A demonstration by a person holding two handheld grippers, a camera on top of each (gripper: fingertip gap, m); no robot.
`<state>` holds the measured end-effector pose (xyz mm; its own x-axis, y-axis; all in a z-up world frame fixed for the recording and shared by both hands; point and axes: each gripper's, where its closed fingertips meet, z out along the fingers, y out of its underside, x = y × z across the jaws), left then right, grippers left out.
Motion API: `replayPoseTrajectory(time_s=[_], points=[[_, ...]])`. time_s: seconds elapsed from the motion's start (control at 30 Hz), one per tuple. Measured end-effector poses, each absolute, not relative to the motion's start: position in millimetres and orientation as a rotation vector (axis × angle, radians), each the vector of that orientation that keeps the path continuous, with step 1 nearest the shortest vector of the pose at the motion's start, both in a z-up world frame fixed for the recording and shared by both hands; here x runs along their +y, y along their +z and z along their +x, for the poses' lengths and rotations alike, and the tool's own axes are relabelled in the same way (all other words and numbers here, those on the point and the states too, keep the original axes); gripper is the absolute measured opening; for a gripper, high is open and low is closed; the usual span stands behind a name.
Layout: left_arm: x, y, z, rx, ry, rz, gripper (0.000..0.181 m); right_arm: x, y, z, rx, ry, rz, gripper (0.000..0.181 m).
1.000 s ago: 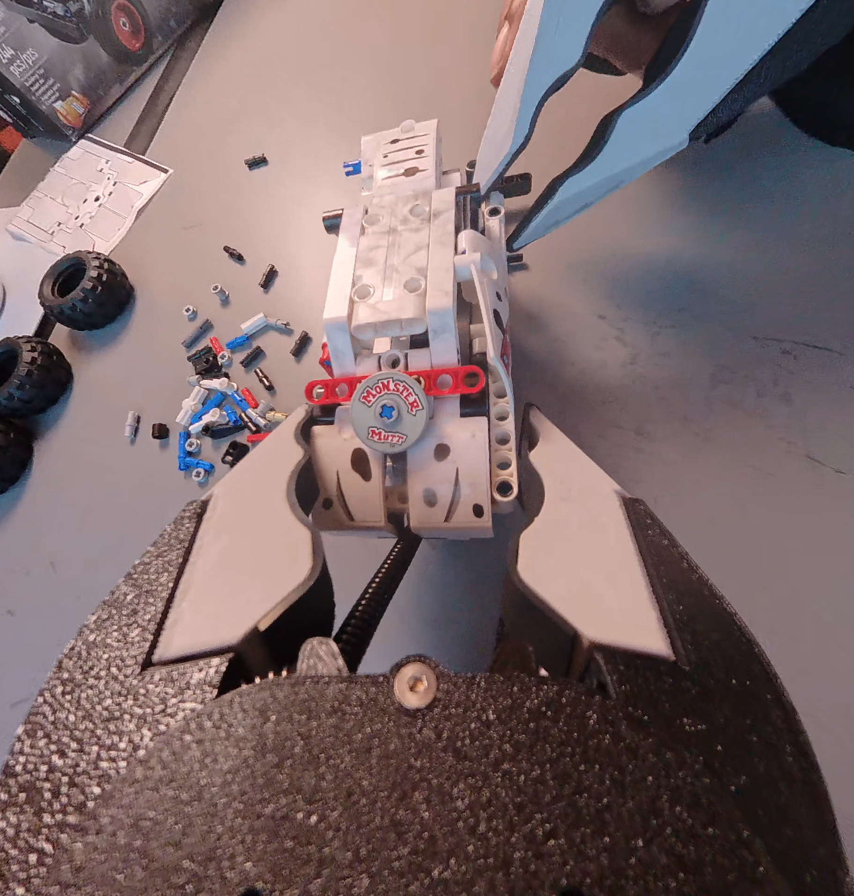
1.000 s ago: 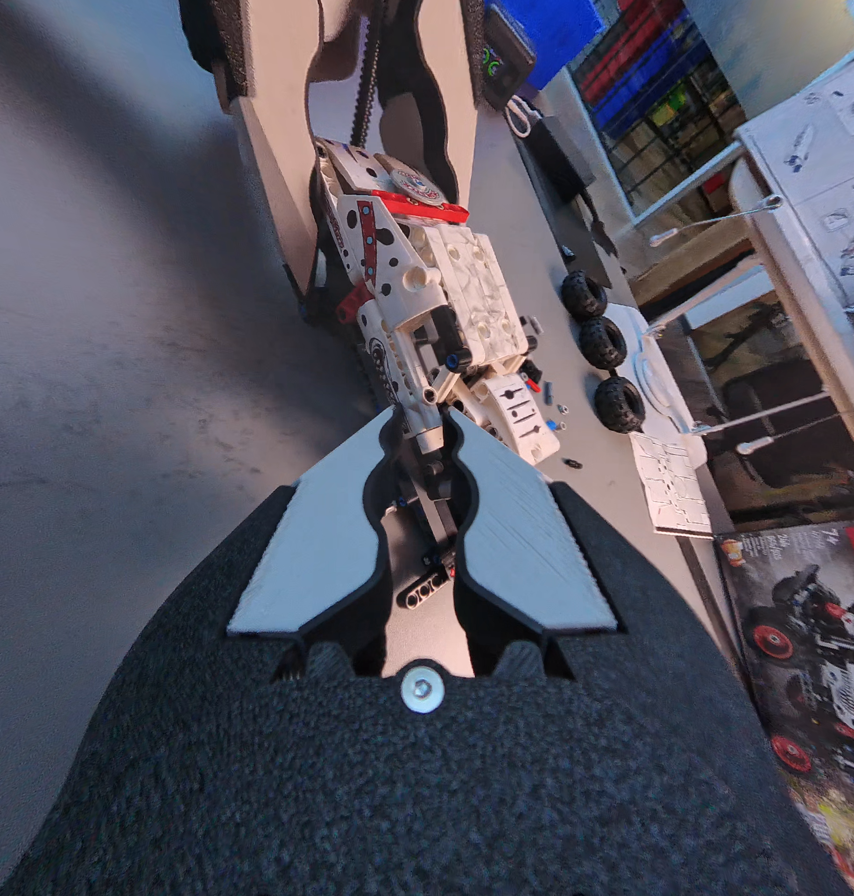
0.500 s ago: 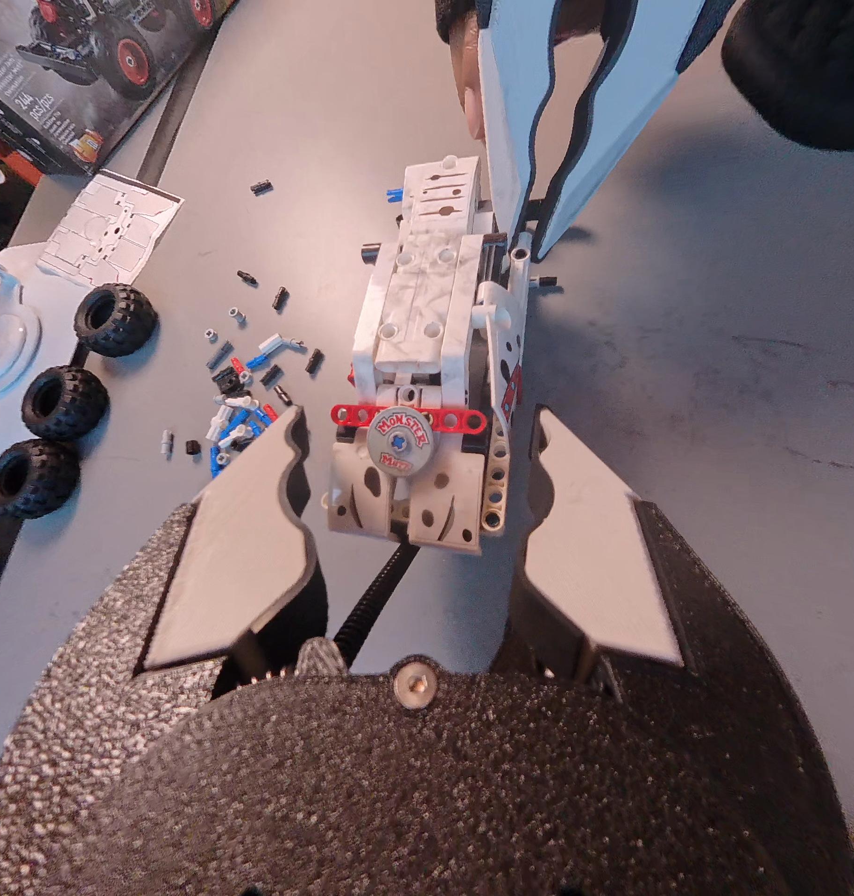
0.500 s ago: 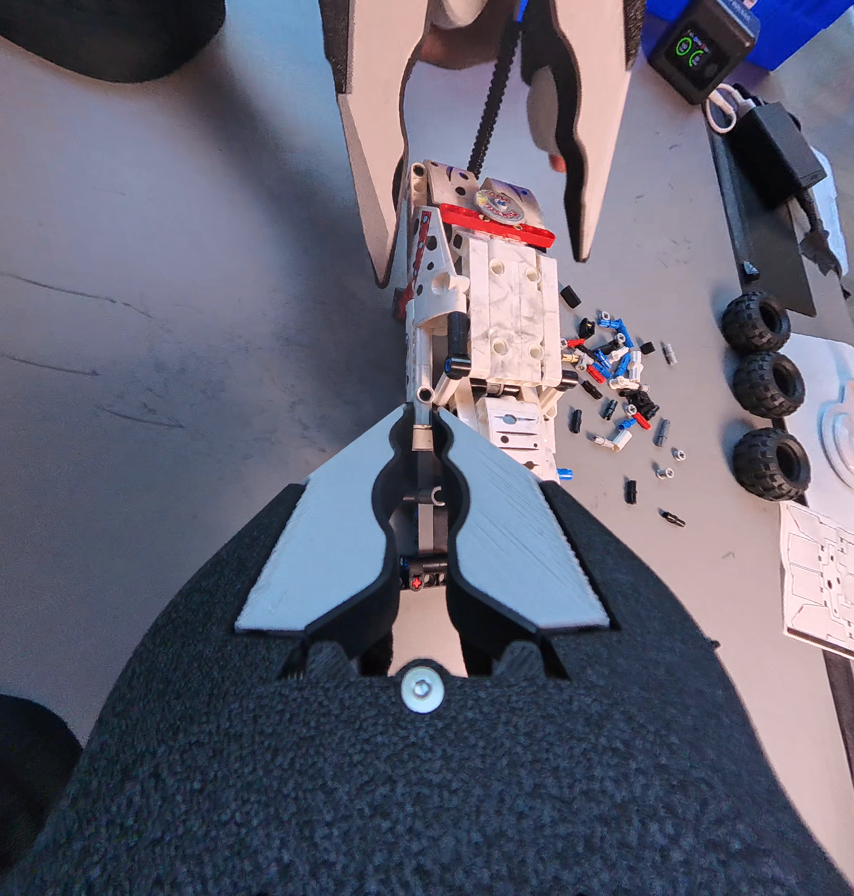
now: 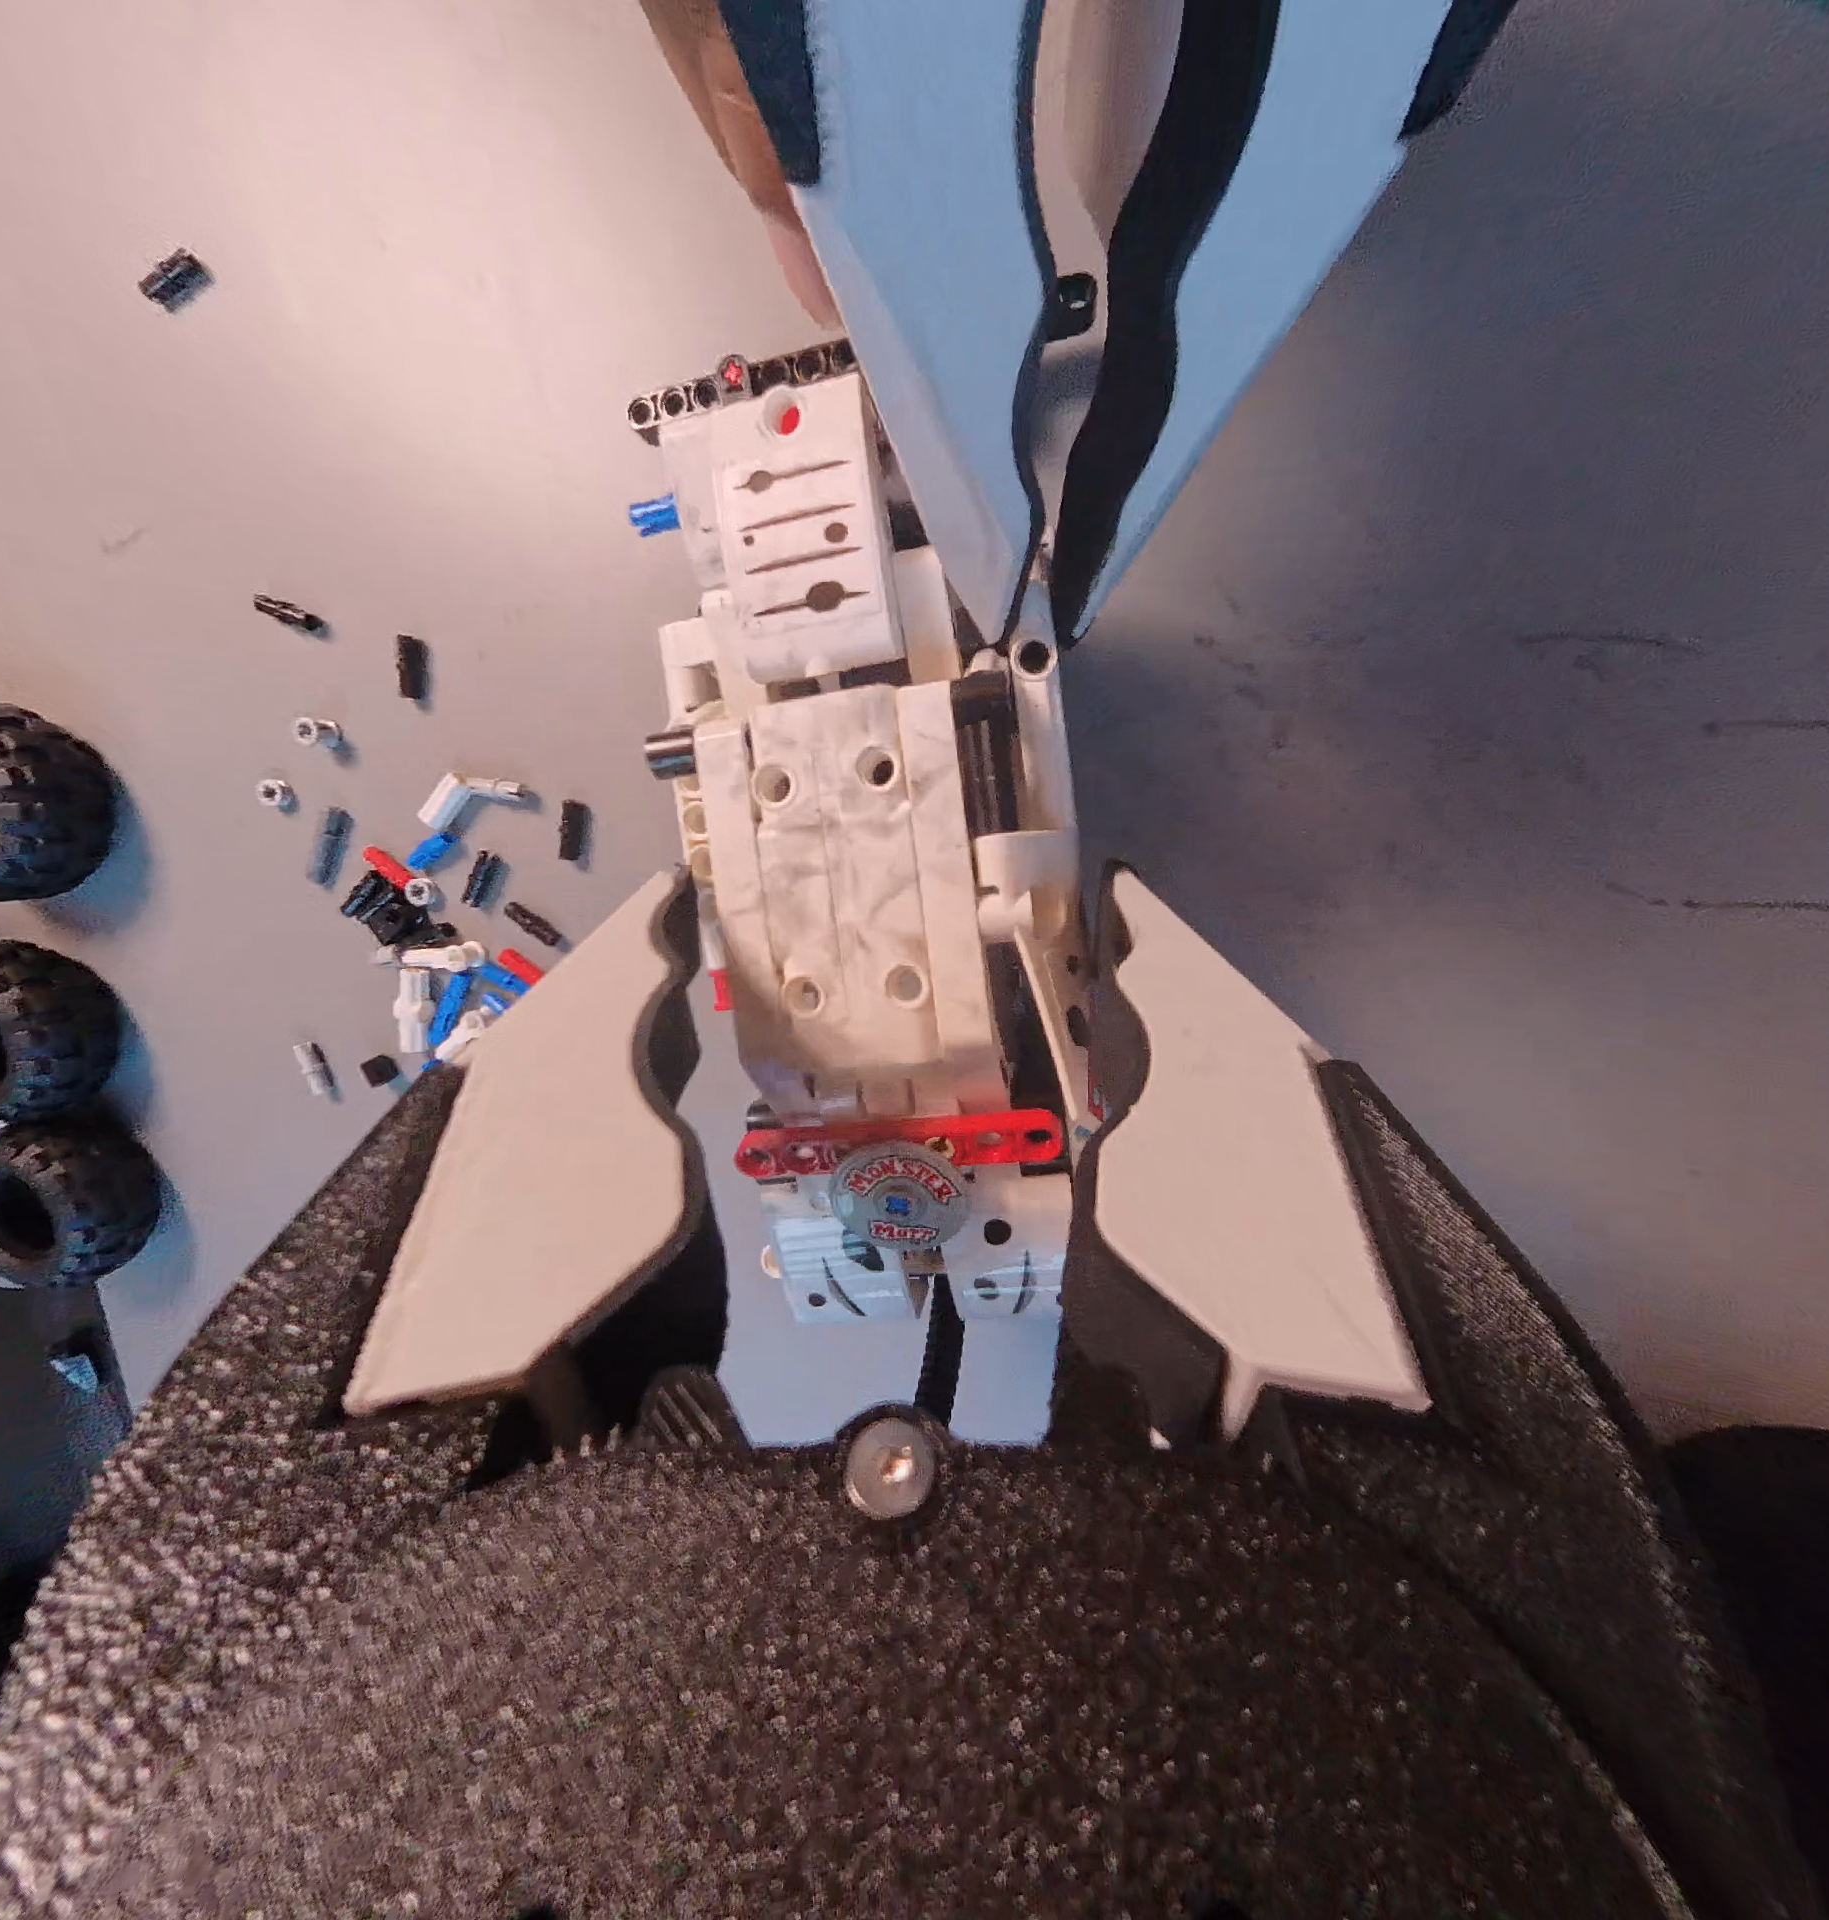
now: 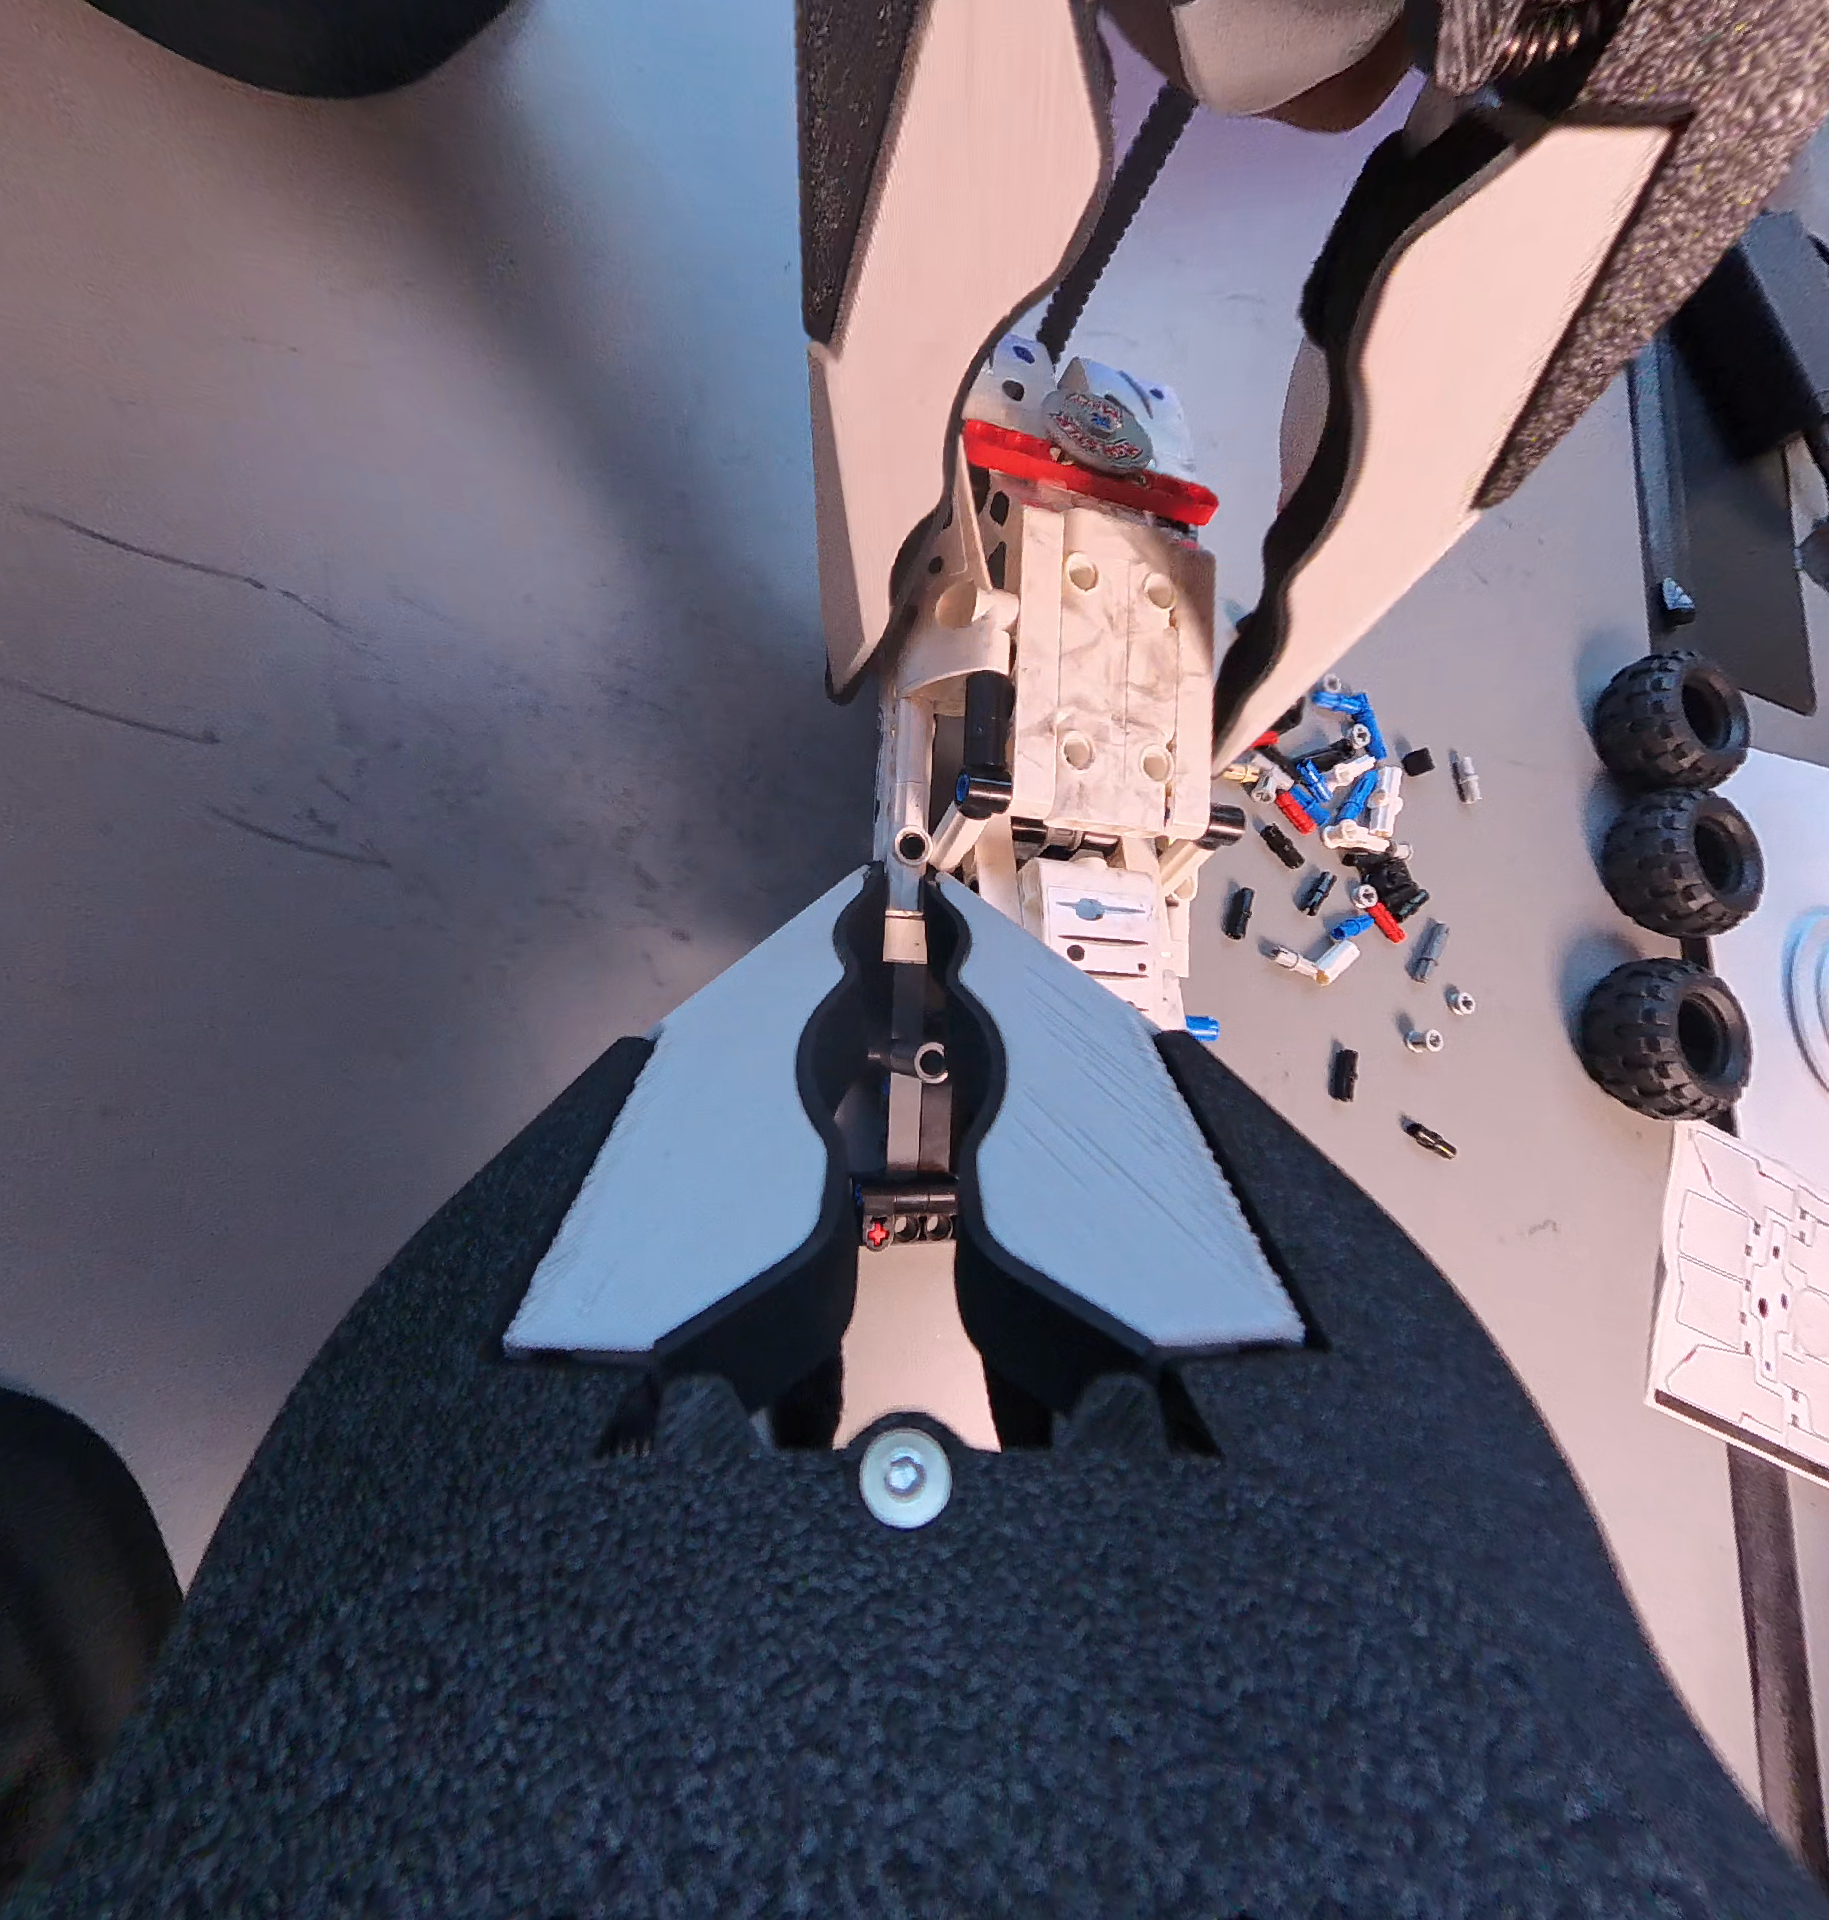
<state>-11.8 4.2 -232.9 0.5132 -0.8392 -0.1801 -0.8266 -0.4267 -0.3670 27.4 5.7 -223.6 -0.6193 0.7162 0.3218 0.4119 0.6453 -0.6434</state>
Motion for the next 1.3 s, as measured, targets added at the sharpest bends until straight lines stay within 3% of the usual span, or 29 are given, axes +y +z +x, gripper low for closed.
replayPoseTrajectory(time_s=[0.37, 1.3], points=[[2.8, -237.9, -12.6, 1.362, -0.044, -2.460, 0.067, 5.4, -220.5, 25.5, -2.311, 0.839, -0.936, 0.003], [2.6, -241.5, -13.1, 1.359, -0.044, -2.507, 0.066, 4.5, -212.7, 26.2, -2.309, 0.951, -0.987, 0.003]])
